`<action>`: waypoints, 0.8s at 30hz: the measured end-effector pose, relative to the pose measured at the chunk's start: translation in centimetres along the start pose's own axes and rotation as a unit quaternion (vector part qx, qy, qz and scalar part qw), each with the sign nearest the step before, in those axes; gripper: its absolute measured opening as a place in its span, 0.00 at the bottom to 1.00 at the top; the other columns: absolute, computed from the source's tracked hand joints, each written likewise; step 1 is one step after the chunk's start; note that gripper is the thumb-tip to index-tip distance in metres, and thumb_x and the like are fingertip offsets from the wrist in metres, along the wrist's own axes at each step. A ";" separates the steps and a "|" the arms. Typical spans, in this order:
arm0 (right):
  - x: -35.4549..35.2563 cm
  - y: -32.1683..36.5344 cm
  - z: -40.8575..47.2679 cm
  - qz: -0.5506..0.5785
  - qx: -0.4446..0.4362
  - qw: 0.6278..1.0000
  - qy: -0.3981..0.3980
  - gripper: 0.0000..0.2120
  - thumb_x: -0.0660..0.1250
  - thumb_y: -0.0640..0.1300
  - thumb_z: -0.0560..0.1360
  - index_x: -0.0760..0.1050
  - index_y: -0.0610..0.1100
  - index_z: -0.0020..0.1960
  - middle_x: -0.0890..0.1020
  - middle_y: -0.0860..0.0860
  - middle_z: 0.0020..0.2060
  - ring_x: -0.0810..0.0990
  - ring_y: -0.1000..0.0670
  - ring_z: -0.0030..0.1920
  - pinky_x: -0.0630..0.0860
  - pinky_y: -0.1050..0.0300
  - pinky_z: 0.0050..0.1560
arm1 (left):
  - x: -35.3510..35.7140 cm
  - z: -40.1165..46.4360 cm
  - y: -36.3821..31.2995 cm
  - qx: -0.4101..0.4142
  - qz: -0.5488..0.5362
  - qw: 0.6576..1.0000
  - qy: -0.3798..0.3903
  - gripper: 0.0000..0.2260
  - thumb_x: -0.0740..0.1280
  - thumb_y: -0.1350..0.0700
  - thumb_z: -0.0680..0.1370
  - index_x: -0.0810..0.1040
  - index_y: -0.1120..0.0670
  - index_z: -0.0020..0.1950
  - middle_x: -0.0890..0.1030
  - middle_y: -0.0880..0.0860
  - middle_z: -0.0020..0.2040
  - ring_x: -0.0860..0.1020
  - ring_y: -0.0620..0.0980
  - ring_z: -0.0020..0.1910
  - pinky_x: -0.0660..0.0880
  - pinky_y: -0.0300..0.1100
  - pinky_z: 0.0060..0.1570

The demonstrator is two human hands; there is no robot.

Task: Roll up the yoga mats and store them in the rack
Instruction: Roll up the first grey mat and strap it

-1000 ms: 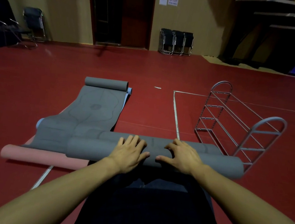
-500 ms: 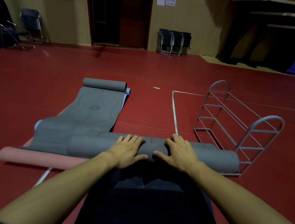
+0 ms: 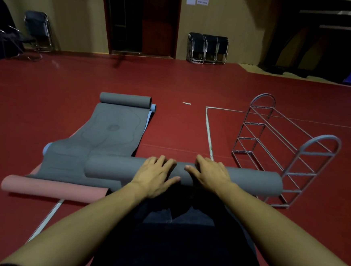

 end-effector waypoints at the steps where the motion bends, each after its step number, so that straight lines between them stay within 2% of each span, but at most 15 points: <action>1: 0.1 0.1 0.0 -0.005 -0.001 1.000 -0.008 0.22 0.54 0.68 0.81 0.67 0.48 0.52 0.80 0.45 0.52 0.78 0.40 0.54 0.66 0.45 0.52 | 0.1 0.1 0.1 0.002 0.001 1.000 0.009 0.27 0.52 0.29 0.80 0.65 0.46 0.70 0.74 0.52 0.60 0.73 0.58 0.58 0.69 0.53 0.64; 5: 1.0 0.0 -0.4 -0.056 -0.039 0.994 -0.089 0.24 0.55 0.65 0.82 0.75 0.45 0.54 0.73 0.45 0.53 0.75 0.41 0.54 0.68 0.46 0.50 | 0.3 1.2 0.3 -0.009 -0.030 0.998 0.045 0.30 0.55 0.27 0.78 0.65 0.46 0.71 0.74 0.52 0.65 0.72 0.58 0.67 0.59 0.56 0.76; 7: 1.1 -0.2 -0.4 -0.087 -0.051 0.990 -0.101 0.27 0.52 0.67 0.81 0.77 0.45 0.53 0.73 0.45 0.52 0.74 0.41 0.53 0.68 0.47 0.48 | 0.3 1.6 0.4 -0.014 -0.055 0.998 0.039 0.29 0.57 0.28 0.78 0.67 0.46 0.71 0.72 0.51 0.69 0.68 0.57 0.72 0.54 0.57 0.78; 10: 0.8 -0.4 -0.3 -0.106 -0.049 0.990 -0.074 0.31 0.49 0.68 0.80 0.78 0.46 0.56 0.75 0.46 0.54 0.74 0.42 0.56 0.68 0.46 0.52 | -0.1 2.0 0.6 -0.018 -0.042 0.999 -0.003 0.29 0.59 0.27 0.77 0.71 0.45 0.70 0.68 0.50 0.67 0.65 0.54 0.68 0.60 0.53 0.71; 13: 0.5 -0.3 -0.3 -0.105 -0.054 0.991 -0.070 0.28 0.52 0.68 0.81 0.76 0.46 0.60 0.76 0.46 0.55 0.75 0.42 0.56 0.69 0.45 0.53 | -0.4 2.5 0.7 -0.017 -0.017 1.000 0.014 0.30 0.56 0.28 0.79 0.70 0.45 0.73 0.69 0.51 0.63 0.69 0.54 0.62 0.65 0.51 0.61; 18: 0.4 -0.2 0.1 -0.071 -0.050 0.992 -0.087 0.23 0.56 0.65 0.82 0.69 0.46 0.61 0.80 0.46 0.53 0.79 0.39 0.53 0.70 0.45 0.51 | -0.5 3.0 0.7 -0.003 0.024 1.000 0.018 0.32 0.49 0.30 0.81 0.65 0.48 0.77 0.71 0.54 0.65 0.73 0.58 0.61 0.70 0.53 0.58; 22: -0.2 -0.6 0.9 -0.071 -0.056 0.994 -0.058 0.19 0.55 0.65 0.82 0.68 0.48 0.56 0.81 0.45 0.53 0.80 0.39 0.52 0.69 0.45 0.52 | -0.3 3.6 0.7 -0.013 0.007 1.000 0.013 0.26 0.51 0.32 0.82 0.68 0.51 0.64 0.74 0.53 0.58 0.75 0.59 0.55 0.71 0.53 0.55; 24: 0.0 -0.9 1.0 -0.059 -0.056 0.996 -0.044 0.18 0.55 0.65 0.82 0.67 0.49 0.53 0.81 0.45 0.52 0.79 0.39 0.52 0.70 0.45 0.54 | -0.3 3.8 0.6 -0.019 -0.005 1.000 0.023 0.24 0.50 0.33 0.83 0.68 0.52 0.61 0.74 0.54 0.57 0.76 0.60 0.54 0.70 0.54 0.58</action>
Point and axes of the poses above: each hand's wrist, its own z-axis towards the middle knuckle, its own x-axis out of the palm, y = z × x, the point moved 1 cm from there along z, towards the middle knuckle
